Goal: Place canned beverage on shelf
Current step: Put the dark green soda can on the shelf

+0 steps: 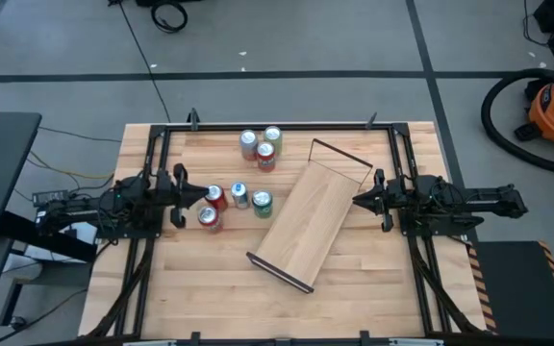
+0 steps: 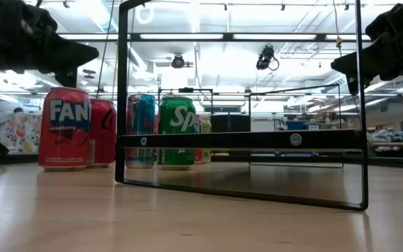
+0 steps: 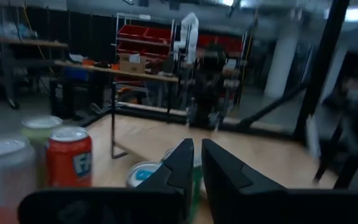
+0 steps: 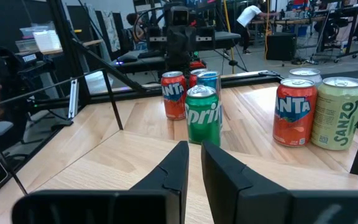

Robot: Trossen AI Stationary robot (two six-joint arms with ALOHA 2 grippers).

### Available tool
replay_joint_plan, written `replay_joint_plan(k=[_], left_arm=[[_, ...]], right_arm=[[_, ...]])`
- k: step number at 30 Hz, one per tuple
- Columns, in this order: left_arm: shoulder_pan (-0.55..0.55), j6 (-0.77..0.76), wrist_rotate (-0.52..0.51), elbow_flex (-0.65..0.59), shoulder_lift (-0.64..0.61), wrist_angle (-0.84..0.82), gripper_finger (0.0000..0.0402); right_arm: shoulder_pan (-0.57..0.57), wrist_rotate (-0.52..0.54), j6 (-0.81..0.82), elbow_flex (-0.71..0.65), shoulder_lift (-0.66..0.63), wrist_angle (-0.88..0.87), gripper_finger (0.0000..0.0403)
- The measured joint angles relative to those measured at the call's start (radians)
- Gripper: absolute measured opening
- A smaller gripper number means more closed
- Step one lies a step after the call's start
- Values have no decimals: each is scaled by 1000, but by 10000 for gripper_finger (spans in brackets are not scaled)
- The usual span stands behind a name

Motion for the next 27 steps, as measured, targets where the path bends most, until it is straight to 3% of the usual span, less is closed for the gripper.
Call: replay_joint_plan(k=[3, 15, 27], left_arm=[[0, -96, 0, 0, 0, 4, 43], [0, -99, 0, 0, 0, 53, 43], [0, -191, 0, 0, 0, 53, 43]], right_arm=[[0, 0, 0, 0, 0, 0, 55], [0, 0, -58, 0, 0, 13, 55], [0, 10, 31, 0, 0, 218, 55]])
